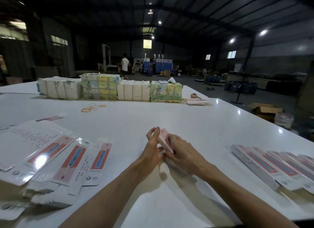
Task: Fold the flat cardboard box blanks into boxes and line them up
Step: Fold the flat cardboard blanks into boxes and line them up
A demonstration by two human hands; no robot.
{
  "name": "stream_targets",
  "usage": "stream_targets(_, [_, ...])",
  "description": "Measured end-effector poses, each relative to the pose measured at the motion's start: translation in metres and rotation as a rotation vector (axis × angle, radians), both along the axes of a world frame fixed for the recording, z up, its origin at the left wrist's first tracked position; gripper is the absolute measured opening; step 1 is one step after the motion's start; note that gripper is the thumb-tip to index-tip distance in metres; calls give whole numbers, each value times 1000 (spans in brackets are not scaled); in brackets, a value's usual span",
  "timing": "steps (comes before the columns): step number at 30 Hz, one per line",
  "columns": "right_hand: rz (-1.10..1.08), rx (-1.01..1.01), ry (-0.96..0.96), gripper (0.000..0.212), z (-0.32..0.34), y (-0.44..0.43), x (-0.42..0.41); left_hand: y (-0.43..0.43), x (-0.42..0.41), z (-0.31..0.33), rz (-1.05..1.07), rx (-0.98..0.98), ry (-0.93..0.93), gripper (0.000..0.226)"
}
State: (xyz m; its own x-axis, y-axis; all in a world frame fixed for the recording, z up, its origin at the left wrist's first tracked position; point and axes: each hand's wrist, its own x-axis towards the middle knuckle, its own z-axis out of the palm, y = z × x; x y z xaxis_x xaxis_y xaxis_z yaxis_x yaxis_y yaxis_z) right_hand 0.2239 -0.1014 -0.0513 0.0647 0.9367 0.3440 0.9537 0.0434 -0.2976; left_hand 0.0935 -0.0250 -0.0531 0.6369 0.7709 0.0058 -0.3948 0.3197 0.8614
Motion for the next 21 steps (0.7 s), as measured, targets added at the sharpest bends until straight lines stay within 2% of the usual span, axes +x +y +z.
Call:
stream_targets(7, [-342, -22, -47, 43, 2, -65, 82, 10, -1, -15, -102, 174, 131, 34])
stream_targets(11, [-579, -104, -193, 40, -9, -111, 119, 15, 0, -25, -178, 320, 171, 21])
stream_targets(17, [-728, -61, -224, 39, -16, -149, 137, 18, 0, -27, -194, 403, 211, 20])
stream_targets(21, [-785, -73, -314, 48, -9, -150, 134, 16, 1, -27, -198, 441, 232, 21])
